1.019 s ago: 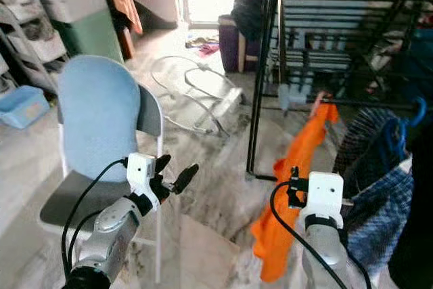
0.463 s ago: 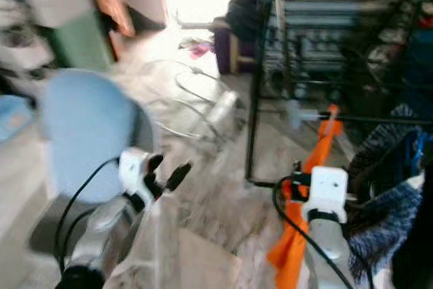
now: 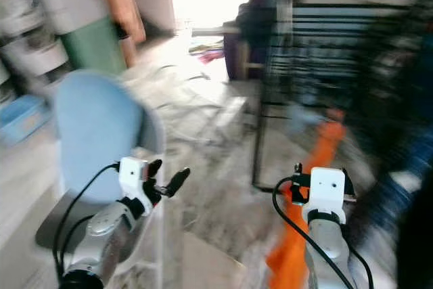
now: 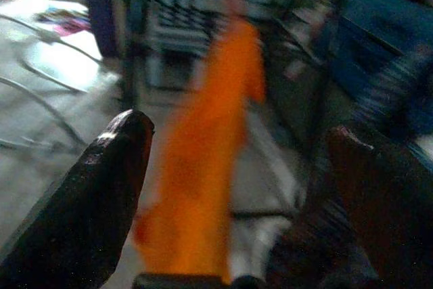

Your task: Hang hanger

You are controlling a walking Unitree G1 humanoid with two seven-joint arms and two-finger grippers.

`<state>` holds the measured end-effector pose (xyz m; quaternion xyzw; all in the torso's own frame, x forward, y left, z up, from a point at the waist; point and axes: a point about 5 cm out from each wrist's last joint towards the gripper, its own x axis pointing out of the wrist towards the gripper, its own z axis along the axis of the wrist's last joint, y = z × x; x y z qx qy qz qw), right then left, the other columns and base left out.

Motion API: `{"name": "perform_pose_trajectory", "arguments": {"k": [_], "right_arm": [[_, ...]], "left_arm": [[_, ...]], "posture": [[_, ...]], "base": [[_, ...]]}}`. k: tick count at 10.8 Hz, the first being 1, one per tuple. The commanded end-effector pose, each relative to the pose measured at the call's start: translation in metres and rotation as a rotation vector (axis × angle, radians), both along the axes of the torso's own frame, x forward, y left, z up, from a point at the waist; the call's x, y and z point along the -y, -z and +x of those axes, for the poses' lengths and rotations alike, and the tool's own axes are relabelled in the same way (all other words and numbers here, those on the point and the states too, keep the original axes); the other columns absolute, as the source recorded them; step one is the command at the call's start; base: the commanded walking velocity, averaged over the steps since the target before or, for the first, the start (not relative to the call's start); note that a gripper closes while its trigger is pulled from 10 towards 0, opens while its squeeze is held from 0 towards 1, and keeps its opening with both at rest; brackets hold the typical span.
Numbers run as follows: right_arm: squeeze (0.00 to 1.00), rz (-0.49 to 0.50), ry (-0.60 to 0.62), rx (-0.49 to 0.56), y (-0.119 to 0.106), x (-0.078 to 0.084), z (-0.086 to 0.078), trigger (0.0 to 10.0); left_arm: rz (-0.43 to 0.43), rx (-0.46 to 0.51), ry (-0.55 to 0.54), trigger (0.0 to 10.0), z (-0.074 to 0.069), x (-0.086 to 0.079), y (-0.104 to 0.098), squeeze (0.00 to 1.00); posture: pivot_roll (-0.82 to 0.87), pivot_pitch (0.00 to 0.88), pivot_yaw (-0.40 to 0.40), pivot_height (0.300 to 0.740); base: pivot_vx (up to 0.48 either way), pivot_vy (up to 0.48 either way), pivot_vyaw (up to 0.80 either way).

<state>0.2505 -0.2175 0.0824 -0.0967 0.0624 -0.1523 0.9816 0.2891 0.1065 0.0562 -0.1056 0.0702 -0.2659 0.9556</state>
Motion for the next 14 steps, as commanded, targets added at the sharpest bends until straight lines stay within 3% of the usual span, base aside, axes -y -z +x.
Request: {"name": "perform_pose_trajectory", "arguments": {"k": [1,3,8,11,13,14], "right_arm": [[0.0,0.006,0.0,-0.025,0.003,0.001,0.002,10.0],[0.0,0.003,-0.001,-0.08,0.01,0.002,0.007,10.0],[0.0,0.055,-0.093,-0.127,0.014,-0.018,0.033,10.0],[0.0,0.034,-0.105,-0.082,0.005,-0.02,0.038,10.0],[0.0,0.073,-0.143,-0.143,0.017,-0.027,0.035,10.0],[0.0,0.072,-0.164,-0.239,0.029,-0.027,0.029,10.0]], "left_arm": [[0.013,-0.004,0.016,10.0,0.001,0.003,0.0,0.0],[0.014,-0.011,0.02,10.0,0.001,0.005,0.001,0.0],[0.019,-0.014,0.031,10.0,0.0,0.006,0.002,0.0],[0.021,-0.012,0.019,10.0,-0.001,0.002,0.002,0.0],[-0.017,-0.049,0.13,10.0,-0.009,0.01,0.006,0.0],[-0.04,-0.068,0.185,10.0,-0.012,0.01,0.006,0.0]], "posture": [[-0.21,0.0,0.047,0.74],[-0.21,0.0,0.049,0.74],[-0.21,0.007,0.053,0.74],[-0.19,0.008,0.049,0.74],[-0.19,0.008,0.049,0.74],[-0.19,0.008,0.049,0.74]], "base": [[0.0,0.0,0.0],[0.0,0.0,0.0],[0.0,0.0,0.0],[0.0,0.0,0.0],[0.0,0.0,0.0],[0.0,0.0,0.0]]}}
